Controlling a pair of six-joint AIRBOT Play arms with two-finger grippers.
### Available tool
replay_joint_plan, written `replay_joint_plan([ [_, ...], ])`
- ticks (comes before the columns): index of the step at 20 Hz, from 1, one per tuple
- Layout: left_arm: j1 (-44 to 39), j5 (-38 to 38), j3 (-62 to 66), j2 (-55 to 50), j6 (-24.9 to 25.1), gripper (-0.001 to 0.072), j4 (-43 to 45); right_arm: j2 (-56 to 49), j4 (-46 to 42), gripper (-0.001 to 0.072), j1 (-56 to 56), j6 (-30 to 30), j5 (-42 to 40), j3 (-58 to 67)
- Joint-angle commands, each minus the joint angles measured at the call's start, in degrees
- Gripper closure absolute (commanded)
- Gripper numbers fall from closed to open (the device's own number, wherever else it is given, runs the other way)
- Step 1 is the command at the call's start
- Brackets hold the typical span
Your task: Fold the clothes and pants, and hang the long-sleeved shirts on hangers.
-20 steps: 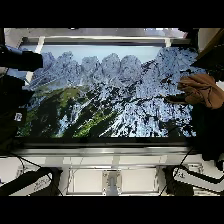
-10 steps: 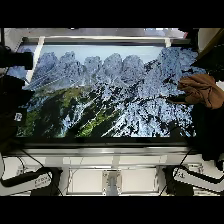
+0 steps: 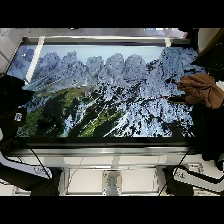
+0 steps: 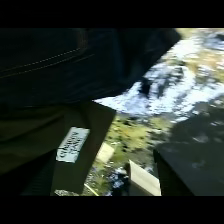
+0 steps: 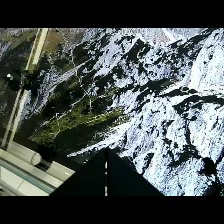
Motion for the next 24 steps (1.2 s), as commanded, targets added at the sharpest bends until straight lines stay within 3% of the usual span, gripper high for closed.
replay_joint_plan([
  [1,7.50,3.32,0.00,-5.70,-0.39,0.0008,-2.69,-0.02,-0.02,0.0700,0.02,0.09,-0.66,-0.02],
  [7,7.80,17.38,0.00,-10.25,-1.44,0.0010,-3.78,-0.04,-0.04,0.0700,3.48,0.09,-4.68,-0.04],
  [11,7.52,18.84,0.00,-13.05,-1.44,0.0041,-3.76,-0.13,-0.26,0.0700,7.34,0.07,-7.23,-0.02],
  [15,7.52,18.45,0.00,-14.69,-1.16,0.0674,-3.74,-1.01,-0.35,0.0700,8.76,0.07,-7.56,-0.04],
  [20,7.30,15.54,0.07,-12.35,1.29,0.0676,-4.72,-1.18,-3.04,0.0700,8.76,0.04,-7.56,-0.04],
  [24,5.25,15.17,0.26,-2.47,9.31,0.0676,-20.22,-1.16,-6.58,0.0700,8.74,0.00,-7.34,-0.02],
])
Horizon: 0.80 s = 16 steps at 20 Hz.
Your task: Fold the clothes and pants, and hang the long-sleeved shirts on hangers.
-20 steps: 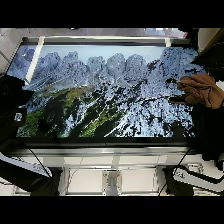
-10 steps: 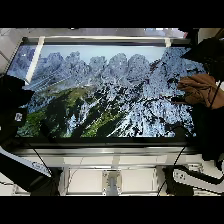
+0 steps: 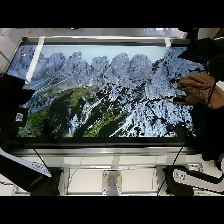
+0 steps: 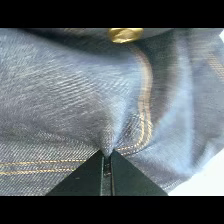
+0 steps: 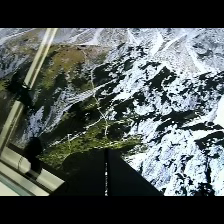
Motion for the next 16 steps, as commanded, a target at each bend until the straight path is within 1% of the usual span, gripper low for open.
replay_joint_plan([
  [1,-2.19,-0.72,0.15,8.66,7.74,0.0676,-17.05,-0.02,-4.00,0.0700,0.09,-0.07,0.50,0.00],
  [2,-3.69,-1.31,0.13,11.93,11.58,0.0676,-23.93,-0.02,-5.90,0.0700,0.00,-0.20,0.70,0.00],
  [3,-5.53,-2.03,0.13,14.71,14.36,0.0676,-28.50,-0.02,-8.17,0.0700,0.00,-0.22,0.68,0.00],
  [4,-8.17,-2.86,0.13,17.27,14.78,0.0676,-30.05,-0.02,-10.86,0.0700,-0.02,-0.26,0.68,0.00],
  [5,-11.13,-4.28,0.13,19.10,14.71,0.0677,-29.77,-0.02,-13.33,0.0700,-0.02,-0.39,0.70,0.00],
  [8,-22.60,-13.49,0.09,20.98,14.71,0.0676,-29.94,-0.02,-18.88,0.0700,0.00,-3.34,1.53,0.00],
  [9,-28.02,-15.63,-0.52,20.72,14.71,0.0677,-29.88,-0.02,-20.35,0.0700,-0.02,-4.87,2.29,0.00],
  [11,-38.18,-15.23,-2.82,19.91,14.71,0.0676,-28.81,-0.02,-22.60,0.0700,-0.02,-7.48,3.06,0.00],
  [14,-53.96,-11.28,-5.84,15.61,14.71,0.0677,-28.65,-0.02,-23.85,0.0700,-0.02,-8.15,2.23,0.00],
  [16,-62.18,-9.07,-5.86,10.25,14.71,0.0676,-28.59,-0.04,-23.85,0.0699,-0.02,-8.17,0.72,0.00],
])
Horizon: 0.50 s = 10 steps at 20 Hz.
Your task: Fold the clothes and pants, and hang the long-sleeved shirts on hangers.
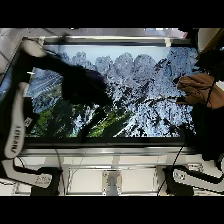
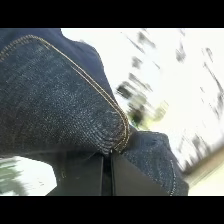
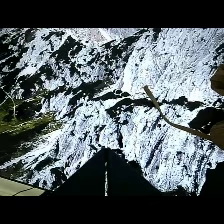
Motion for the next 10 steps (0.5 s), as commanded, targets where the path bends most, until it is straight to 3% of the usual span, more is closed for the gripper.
replay_joint_plan([
  [1,-15.56,3.21,-1.20,-7.87,0.17,0.0676,0.26,-0.04,-1.70,0.0700,-0.02,-1.14,-1.68,0.00],
  [3,-19.19,4.68,-1.09,-13.18,-1.22,0.0663,0.79,-0.09,-1.68,0.0700,-0.02,-1.11,-1.68,0.00],
  [4,-19.65,5.25,-0.94,-14.73,-3.58,0.0565,0.81,-0.20,-1.64,0.0699,-0.02,-1.11,-1.77,-0.02],
  [5,-19.26,5.25,-0.81,-15.15,-4.57,0.0292,0.85,-0.48,-1.42,0.0698,-0.02,-1.11,-1.81,-0.07],
  [6,-17.92,4.72,-0.44,-14.64,-4.59,0.0109,0.83,-0.87,-1.29,0.0680,-0.02,-1.11,-1.86,-0.26],
  [7,-15.63,4.00,-0.13,-13.20,-4.59,0.0097,0.81,-1.40,-0.72,0.0582,-0.02,-1.09,-2.14,-0.98],
  [8,-12.98,3.26,-0.13,-11.08,-4.57,0.0097,0.83,-1.99,0.31,0.0426,-0.02,-1.03,-2.43,-2.23],
  [9,-9.62,1.64,-0.13,-8.41,-4.52,0.0100,0.92,-2.40,1.70,0.0368,-0.02,-1.05,-2.67,-3.98],
  [10,-6.03,-0.87,-0.17,-5.77,-4.55,0.0110,1.66,-2.56,2.54,0.0367,-0.02,-1.05,-3.13,-6.40],
])
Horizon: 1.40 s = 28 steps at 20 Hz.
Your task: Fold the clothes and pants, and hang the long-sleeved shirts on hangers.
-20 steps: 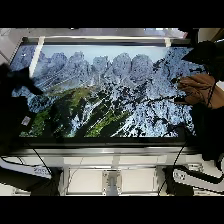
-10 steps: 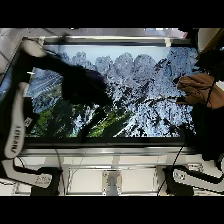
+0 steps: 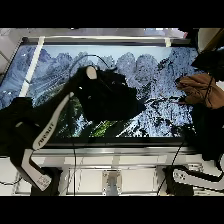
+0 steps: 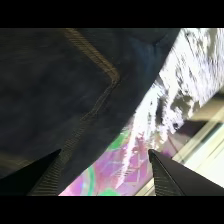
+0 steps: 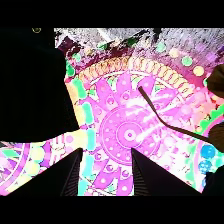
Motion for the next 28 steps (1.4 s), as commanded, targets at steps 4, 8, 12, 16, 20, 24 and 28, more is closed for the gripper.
replay_joint_plan([
  [4,17.38,-9.75,-12.87,16.50,-0.74,0.0110,3.45,-0.42,5.57,0.0367,-3.04,-1.18,-2.47,-17.92],
  [8,20.65,9.40,-52.00,37.09,-5.92,0.0110,-3.17,6.16,22.91,0.0367,-8.61,-6.14,-16.59,-36.98],
  [12,20.57,39.06,-79.65,53.59,-9.79,0.0110,-32.72,17.42,32.46,0.0261,-11.08,-8.61,-30.21,-57.75],
  [16,15.74,44.78,-85.96,54.95,-9.75,0.0109,-49.64,22.60,45.38,0.0208,-11.04,-8.79,-41.81,-76.87],
  [20,1.25,68.65,-86.03,52.72,-18.40,0.0110,-56.41,22.58,59.65,0.0209,-11.02,-16.00,-47.95,-87.01],
  [24,-10.84,81.24,-86.01,47.74,-26.71,0.0235,-58.95,22.47,58.16,0.0210,-10.03,-16.02,-48.98,-87.58],
  [28,-14.73,84.00,-85.33,41.90,-37.94,0.0235,-58.01,21.64,56.98,0.0210,-6.60,-16.00,-51.25,-87.58],
])
